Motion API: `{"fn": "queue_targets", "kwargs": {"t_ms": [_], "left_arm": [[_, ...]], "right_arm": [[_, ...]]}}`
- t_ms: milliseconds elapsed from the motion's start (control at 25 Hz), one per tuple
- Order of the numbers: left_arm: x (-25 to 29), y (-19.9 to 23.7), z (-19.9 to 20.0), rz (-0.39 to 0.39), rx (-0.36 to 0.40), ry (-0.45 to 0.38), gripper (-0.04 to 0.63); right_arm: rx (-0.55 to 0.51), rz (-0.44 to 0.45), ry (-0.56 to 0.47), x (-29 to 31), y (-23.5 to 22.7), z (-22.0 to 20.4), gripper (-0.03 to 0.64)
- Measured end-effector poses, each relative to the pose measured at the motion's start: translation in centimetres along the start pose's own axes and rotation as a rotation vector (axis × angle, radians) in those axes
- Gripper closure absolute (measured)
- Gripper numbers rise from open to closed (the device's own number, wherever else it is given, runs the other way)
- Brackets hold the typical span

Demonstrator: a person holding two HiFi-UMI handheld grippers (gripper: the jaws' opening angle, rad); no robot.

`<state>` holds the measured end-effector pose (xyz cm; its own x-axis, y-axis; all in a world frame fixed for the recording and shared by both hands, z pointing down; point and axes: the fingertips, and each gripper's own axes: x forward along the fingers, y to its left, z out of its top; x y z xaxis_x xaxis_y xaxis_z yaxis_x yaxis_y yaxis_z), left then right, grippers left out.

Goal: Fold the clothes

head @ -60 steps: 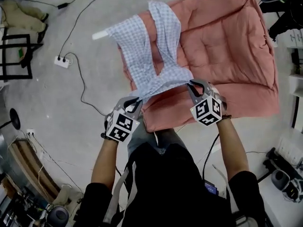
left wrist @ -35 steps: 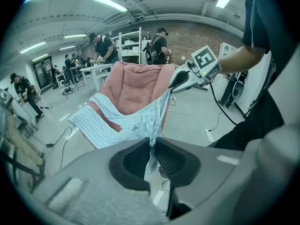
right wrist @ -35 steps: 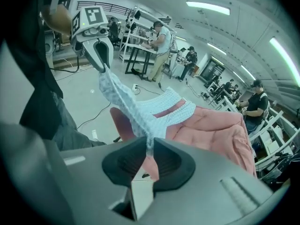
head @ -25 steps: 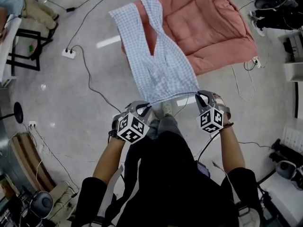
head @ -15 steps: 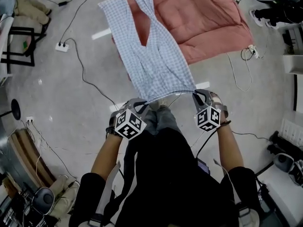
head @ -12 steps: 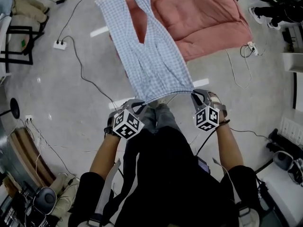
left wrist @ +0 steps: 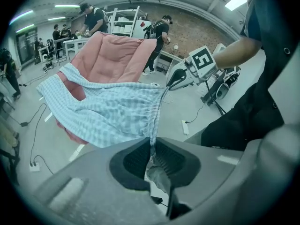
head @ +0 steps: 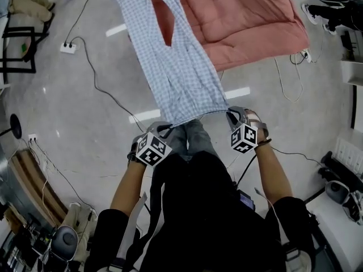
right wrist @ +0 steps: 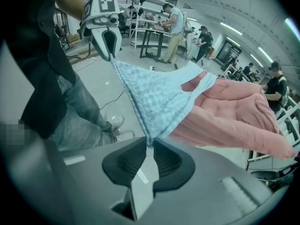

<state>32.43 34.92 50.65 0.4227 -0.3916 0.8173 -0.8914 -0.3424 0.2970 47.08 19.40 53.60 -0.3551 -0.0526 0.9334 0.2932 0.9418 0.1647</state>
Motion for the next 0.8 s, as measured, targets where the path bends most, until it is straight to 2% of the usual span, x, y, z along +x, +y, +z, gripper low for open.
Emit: {"fn": "queue_targets", "kwargs": {"t_ms": [320,440,480,800], "left_arm": [[3.7,0.7,-2.3,-0.035,-0.07,0.007,0.543],[4.3,1.1,-2.3,-0.037,-0.095,0.005,0.455],[4.2,1.4,-2.2,-0.033,-0.103,0.002,0.451],[0.8,5.7,2.4,0.052,-0.127,-0.068,0.454]], "right_arm": [[-0.009,0.07,0.056,3.5,0.9,-1.4,0.557],[0.016,0.127,0.053,4.1,0.9,-1.6,0.461],[0.022,0.131,0.045,4.1,0.6,-1.4,0.459],[0.038,0.073,-0.038,2.9,-4.9,2.3,0.467]]}}
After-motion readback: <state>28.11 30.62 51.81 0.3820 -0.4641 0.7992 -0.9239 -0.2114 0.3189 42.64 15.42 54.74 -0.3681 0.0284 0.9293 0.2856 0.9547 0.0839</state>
